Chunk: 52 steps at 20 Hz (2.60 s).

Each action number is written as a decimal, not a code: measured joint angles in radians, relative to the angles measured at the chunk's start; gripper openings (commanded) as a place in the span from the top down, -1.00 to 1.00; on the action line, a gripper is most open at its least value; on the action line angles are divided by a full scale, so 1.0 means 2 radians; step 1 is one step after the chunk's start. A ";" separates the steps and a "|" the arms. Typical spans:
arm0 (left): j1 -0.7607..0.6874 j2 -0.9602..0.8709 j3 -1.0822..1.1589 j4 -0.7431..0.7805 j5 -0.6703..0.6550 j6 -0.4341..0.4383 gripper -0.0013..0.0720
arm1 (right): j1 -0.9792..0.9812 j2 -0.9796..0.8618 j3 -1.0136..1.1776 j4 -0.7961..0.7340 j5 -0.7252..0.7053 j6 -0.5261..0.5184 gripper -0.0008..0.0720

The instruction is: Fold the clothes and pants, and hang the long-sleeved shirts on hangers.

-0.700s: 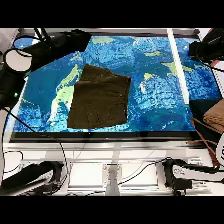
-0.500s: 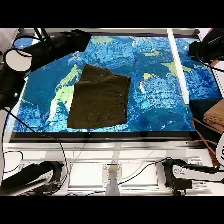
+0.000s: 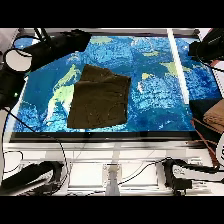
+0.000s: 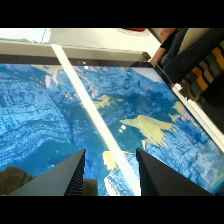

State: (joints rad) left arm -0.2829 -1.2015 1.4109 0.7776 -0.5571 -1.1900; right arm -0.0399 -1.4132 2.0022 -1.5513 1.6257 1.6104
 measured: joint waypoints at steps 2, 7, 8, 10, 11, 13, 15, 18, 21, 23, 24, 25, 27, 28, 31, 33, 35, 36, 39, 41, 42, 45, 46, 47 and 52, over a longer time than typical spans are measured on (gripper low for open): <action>0.000 0.001 0.000 0.000 -0.004 0.000 -0.04 | 0.000 0.000 0.000 0.000 -0.020 0.000 0.87; 0.020 0.019 0.000 0.006 -0.070 -0.001 0.79 | 0.000 0.003 0.000 0.024 -0.062 0.000 0.87; 0.029 0.028 0.000 0.018 -0.094 -0.001 0.81 | 0.000 0.007 0.000 0.031 -0.056 0.000 0.87; 0.046 0.051 0.000 0.048 -0.134 -0.001 0.81 | 0.001 0.019 0.001 0.041 -0.039 -0.006 0.87; 0.055 0.067 0.000 0.067 -0.155 -0.001 0.81 | 0.001 0.030 0.000 0.045 -0.031 -0.010 0.87; 0.073 0.106 0.000 0.111 -0.197 -0.001 0.81 | 0.001 0.060 -0.007 0.048 -0.022 -0.020 0.87; 0.092 0.148 -0.008 0.176 -0.237 -0.011 0.80 | 0.001 0.101 -0.032 0.052 -0.020 -0.030 0.87; 0.128 0.217 -0.064 0.248 -0.272 -0.023 0.80 | 0.001 0.169 -0.122 0.052 -0.023 -0.052 0.87; 0.158 0.274 -0.163 0.280 -0.285 -0.030 -0.25 | 0.001 0.222 -0.245 0.054 -0.027 -0.066 0.72; 0.169 0.297 -0.233 0.288 -0.290 -0.044 -0.84 | 0.001 0.236 -0.315 0.061 -0.049 -0.071 0.12; 0.172 0.303 -0.268 0.292 -0.290 -0.054 -0.84 | 0.001 0.238 -0.346 0.070 -0.062 -0.074 -0.01; 0.175 0.308 -0.298 0.296 -0.289 -0.066 -0.83 | 0.001 0.237 -0.378 0.082 -0.076 -0.078 -0.01; 0.178 0.313 -0.352 0.299 -0.275 -0.090 -0.82 | 0.001 0.226 -0.435 0.113 -0.101 -0.088 -0.09; 0.179 0.315 -0.373 0.299 -0.263 -0.101 -0.82 | 0.001 0.217 -0.460 0.133 -0.114 -0.093 -0.23; 0.180 0.315 -0.410 0.301 -0.228 -0.131 -0.82 | 0.001 0.164 -0.520 0.214 -0.154 -0.102 -0.40; 0.180 0.309 -0.421 0.302 -0.212 -0.150 -0.82 | 0.001 0.115 -0.541 0.277 -0.174 -0.112 -0.48; 0.181 0.298 -0.427 0.302 -0.201 -0.164 -0.82 | 0.005 0.065 -0.552 0.338 -0.186 -0.130 -0.49; 0.181 0.291 -0.429 0.302 -0.199 -0.167 -0.82 | 0.010 0.042 -0.555 0.359 -0.190 -0.137 -0.49; 0.181 0.266 -0.431 0.303 -0.192 -0.177 -0.82 | 0.036 -0.010 -0.561 0.397 -0.211 -0.150 -0.56; 0.181 0.250 -0.432 0.303 -0.189 -0.179 -0.82 | 0.061 -0.031 -0.562 0.411 -0.235 -0.153 -0.56; 0.181 0.242 -0.433 0.303 -0.188 -0.180 -0.82 | 0.072 -0.038 -0.562 0.414 -0.248 -0.153 -0.56; 0.181 0.219 -0.433 0.301 -0.185 -0.182 -0.82 | 0.097 -0.052 -0.563 0.422 -0.277 -0.146 -0.60; 0.181 0.212 -0.433 0.301 -0.185 -0.183 -0.82 | 0.103 -0.056 -0.563 0.423 -0.282 -0.144 -0.60; 0.181 0.205 -0.433 0.301 -0.184 -0.183 -0.82 | 0.107 -0.060 -0.563 0.425 -0.285 -0.140 -0.60; 0.181 0.176 -0.433 0.292 -0.183 -0.183 -0.82 | 0.125 -0.078 -0.562 0.444 -0.292 -0.121 -0.55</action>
State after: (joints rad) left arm 0.0784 -0.8494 0.5446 1.3621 -0.9234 -1.5570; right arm 0.2108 -1.5700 0.8783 -0.6636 1.0416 1.3682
